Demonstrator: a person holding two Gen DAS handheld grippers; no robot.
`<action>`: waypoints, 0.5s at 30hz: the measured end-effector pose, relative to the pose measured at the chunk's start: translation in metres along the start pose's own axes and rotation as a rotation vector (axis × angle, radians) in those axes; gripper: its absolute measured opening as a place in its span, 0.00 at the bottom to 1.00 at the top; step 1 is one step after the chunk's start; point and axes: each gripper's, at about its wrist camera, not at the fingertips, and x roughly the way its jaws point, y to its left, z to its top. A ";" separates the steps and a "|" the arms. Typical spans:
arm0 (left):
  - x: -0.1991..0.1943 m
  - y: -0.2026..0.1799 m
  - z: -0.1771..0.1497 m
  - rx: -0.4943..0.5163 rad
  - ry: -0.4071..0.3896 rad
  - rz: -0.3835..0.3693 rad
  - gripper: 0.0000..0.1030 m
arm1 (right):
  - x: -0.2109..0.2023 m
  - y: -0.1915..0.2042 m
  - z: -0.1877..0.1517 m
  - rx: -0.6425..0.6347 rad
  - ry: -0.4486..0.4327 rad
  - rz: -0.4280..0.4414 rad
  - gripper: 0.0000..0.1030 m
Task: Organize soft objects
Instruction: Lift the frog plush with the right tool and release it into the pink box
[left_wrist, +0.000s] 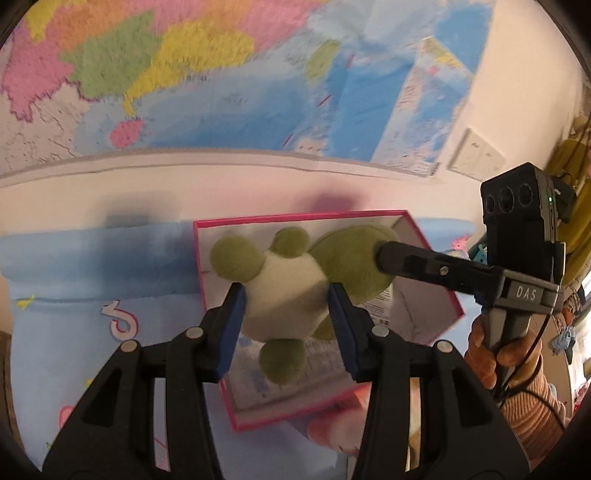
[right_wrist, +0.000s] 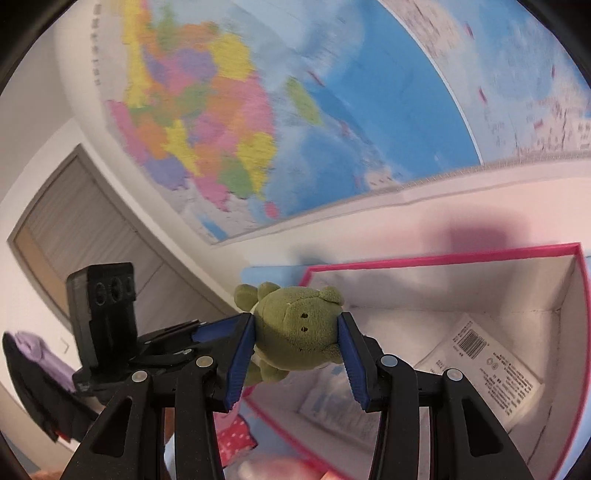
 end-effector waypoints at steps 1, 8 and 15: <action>0.007 0.003 0.002 -0.009 0.011 0.006 0.46 | 0.005 -0.003 0.001 0.008 0.005 -0.009 0.45; 0.035 0.017 0.008 -0.048 0.031 0.074 0.46 | 0.044 -0.030 0.005 0.113 0.114 -0.166 0.55; 0.017 0.015 -0.002 -0.046 -0.022 0.059 0.46 | 0.022 -0.032 -0.004 0.081 0.126 -0.210 0.60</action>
